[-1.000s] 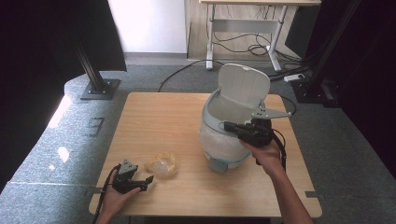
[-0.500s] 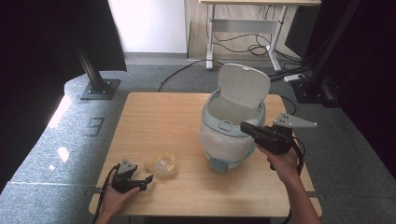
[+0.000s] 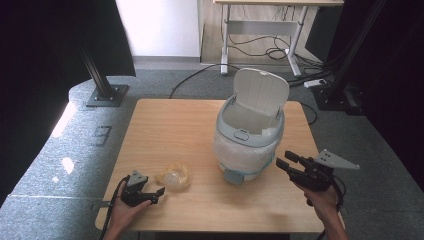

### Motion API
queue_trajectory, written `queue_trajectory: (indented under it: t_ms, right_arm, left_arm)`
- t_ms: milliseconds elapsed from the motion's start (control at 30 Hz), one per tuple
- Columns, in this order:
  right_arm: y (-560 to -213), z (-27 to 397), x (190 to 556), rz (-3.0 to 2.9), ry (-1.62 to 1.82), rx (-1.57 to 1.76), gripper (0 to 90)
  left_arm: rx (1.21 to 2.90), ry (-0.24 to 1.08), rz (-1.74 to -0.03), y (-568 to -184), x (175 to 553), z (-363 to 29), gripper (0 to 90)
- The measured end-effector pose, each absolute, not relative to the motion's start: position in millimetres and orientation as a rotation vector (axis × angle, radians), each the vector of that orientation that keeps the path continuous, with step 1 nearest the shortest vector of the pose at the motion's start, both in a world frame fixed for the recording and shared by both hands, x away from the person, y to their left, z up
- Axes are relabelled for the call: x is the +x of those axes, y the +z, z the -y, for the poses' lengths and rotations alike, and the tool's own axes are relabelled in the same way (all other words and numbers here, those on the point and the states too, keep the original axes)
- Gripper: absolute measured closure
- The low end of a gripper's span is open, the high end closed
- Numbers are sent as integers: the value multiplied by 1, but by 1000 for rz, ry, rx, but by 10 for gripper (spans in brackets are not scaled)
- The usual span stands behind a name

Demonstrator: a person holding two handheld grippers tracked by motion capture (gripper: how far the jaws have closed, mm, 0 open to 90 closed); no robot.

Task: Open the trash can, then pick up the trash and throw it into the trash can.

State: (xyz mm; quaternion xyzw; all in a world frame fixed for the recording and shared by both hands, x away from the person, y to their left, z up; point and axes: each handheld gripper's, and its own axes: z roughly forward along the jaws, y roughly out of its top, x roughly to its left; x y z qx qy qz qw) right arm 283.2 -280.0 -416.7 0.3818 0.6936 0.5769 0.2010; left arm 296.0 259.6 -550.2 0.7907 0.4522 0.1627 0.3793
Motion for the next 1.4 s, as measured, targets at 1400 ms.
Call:
queue_trajectory:
  t_ms: [1400]
  right_arm:
    - [-540,286,285,-2053,1254,1276,385]
  left_arm:
    - [2005,446,-1116,-541,296,-254,105]
